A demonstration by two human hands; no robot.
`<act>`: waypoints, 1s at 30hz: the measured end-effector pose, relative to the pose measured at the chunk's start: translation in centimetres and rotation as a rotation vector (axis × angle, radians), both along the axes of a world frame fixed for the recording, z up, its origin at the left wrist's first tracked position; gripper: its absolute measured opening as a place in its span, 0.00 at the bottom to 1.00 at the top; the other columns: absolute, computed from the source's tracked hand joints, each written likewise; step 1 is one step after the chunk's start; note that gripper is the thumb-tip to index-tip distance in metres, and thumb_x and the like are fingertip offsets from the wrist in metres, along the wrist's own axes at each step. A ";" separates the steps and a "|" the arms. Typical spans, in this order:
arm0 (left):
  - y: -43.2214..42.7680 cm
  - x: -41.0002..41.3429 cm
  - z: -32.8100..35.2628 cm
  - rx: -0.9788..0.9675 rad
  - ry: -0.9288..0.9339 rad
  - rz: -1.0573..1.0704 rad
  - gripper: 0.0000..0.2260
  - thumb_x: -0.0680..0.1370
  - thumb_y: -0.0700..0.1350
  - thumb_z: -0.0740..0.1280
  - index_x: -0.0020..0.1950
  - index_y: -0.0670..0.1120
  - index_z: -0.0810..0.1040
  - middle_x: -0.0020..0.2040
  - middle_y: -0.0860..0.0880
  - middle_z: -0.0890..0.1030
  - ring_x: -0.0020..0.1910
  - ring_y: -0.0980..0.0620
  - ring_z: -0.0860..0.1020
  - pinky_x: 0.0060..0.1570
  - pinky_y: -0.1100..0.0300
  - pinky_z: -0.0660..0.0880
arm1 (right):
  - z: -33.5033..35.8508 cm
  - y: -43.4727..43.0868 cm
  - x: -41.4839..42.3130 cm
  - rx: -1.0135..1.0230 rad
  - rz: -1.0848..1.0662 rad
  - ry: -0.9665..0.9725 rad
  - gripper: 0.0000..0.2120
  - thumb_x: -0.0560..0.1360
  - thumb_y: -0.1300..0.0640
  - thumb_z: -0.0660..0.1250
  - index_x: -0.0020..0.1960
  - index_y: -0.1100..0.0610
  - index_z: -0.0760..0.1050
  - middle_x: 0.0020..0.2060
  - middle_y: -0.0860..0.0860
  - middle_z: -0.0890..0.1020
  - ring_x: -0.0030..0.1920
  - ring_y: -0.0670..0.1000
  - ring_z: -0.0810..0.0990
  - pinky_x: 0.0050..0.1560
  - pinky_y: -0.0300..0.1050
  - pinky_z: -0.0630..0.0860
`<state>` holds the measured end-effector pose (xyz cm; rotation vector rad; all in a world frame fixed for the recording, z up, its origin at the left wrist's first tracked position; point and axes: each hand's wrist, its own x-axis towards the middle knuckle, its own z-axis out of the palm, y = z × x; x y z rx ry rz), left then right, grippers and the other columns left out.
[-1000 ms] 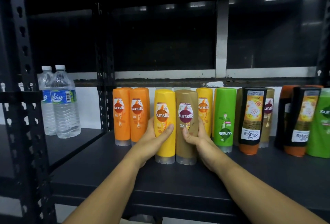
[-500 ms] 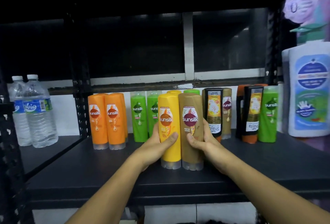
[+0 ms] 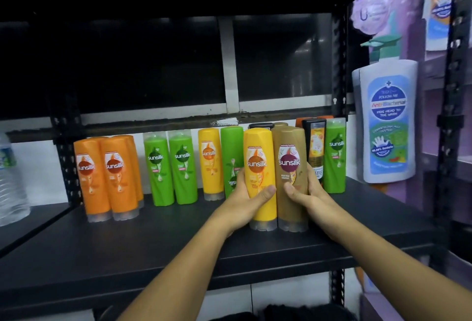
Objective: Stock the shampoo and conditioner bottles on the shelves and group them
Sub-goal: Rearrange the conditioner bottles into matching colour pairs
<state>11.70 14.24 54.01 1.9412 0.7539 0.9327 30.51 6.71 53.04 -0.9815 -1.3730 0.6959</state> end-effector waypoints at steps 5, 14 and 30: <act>-0.3 0.1 -0.2 0.063 0.092 0.014 0.44 0.74 0.66 0.68 0.81 0.59 0.44 0.72 0.58 0.70 0.69 0.57 0.71 0.66 0.58 0.67 | -0.1 -0.6 0.1 -0.016 -0.106 -0.120 0.33 0.77 0.44 0.69 0.77 0.39 0.58 0.63 0.36 0.79 0.62 0.37 0.79 0.64 0.41 0.74; -0.5 -2.8 -0.8 0.279 0.404 0.036 0.35 0.80 0.63 0.66 0.82 0.61 0.53 0.76 0.60 0.70 0.73 0.57 0.69 0.72 0.59 0.64 | 0.5 -3.7 0.3 -0.024 -0.613 -0.691 0.25 0.77 0.36 0.67 0.69 0.46 0.73 0.61 0.45 0.78 0.59 0.47 0.77 0.56 0.44 0.76; 1.8 -12.6 -1.0 0.364 0.768 0.264 0.18 0.81 0.60 0.66 0.68 0.54 0.80 0.64 0.56 0.82 0.63 0.54 0.78 0.65 0.56 0.74 | 0.6 -1.6 -10.7 0.029 -0.024 -1.114 0.25 0.81 0.39 0.62 0.73 0.50 0.71 0.69 0.45 0.76 0.68 0.44 0.73 0.68 0.39 0.69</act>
